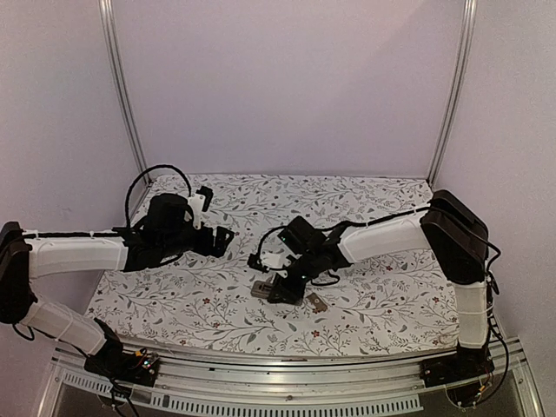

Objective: Load the batteries into the remote control
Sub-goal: Move the remote control without the battery cover to the corner of the board.

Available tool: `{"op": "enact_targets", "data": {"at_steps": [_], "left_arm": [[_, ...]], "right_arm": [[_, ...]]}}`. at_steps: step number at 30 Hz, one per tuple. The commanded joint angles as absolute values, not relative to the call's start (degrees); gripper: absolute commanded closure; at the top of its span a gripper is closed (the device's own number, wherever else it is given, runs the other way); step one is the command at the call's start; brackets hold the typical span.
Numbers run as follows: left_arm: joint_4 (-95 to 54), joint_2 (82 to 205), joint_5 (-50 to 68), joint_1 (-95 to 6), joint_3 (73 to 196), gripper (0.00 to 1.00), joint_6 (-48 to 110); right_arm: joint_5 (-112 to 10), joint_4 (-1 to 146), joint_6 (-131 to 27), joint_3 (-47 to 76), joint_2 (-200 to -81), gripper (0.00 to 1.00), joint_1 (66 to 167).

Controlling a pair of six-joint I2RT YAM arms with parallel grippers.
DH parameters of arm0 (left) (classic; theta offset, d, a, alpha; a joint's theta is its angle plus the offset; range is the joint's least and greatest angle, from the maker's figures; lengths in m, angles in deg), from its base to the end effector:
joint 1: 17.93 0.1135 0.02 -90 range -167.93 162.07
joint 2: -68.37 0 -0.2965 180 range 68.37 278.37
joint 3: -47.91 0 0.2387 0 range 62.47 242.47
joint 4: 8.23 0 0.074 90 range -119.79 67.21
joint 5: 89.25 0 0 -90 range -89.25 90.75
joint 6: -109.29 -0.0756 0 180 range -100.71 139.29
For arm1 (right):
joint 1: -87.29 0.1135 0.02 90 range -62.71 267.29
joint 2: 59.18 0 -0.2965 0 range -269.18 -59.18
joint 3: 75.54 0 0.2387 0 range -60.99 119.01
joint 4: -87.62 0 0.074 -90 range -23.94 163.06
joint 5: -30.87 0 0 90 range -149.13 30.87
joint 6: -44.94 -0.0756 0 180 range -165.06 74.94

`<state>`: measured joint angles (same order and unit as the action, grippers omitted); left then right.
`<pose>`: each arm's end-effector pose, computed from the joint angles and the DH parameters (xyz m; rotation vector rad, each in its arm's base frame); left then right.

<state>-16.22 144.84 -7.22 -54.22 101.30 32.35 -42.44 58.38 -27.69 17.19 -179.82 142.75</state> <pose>0.2462 -0.1678 0.2314 0.3463 2.1006 -0.3671 0.2438 0.3924 0.1339 -1.6503 2.0459 0.6167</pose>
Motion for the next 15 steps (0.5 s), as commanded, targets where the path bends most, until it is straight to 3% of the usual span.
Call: {"op": "enact_targets", "data": {"at_steps": [1, 10, 15], "left_arm": [[-16.28, 144.49, -6.26, -53.52, 100.88, 0.0, 31.58], [-16.26, 144.02, -5.99, -53.44, 100.7, 0.0, 31.31], [-15.93, 143.86, -5.84, -53.44, 100.55, 0.0, 31.48]], "right_arm": [[-36.8, 55.76, -27.3, 16.01, -177.92, 0.56, 145.93], [-34.89, 53.36, -28.1, 13.71, -176.64, 0.54, 149.4], [-36.94, 52.84, -28.18, 14.85, -176.22, 0.33, 149.54]]}}
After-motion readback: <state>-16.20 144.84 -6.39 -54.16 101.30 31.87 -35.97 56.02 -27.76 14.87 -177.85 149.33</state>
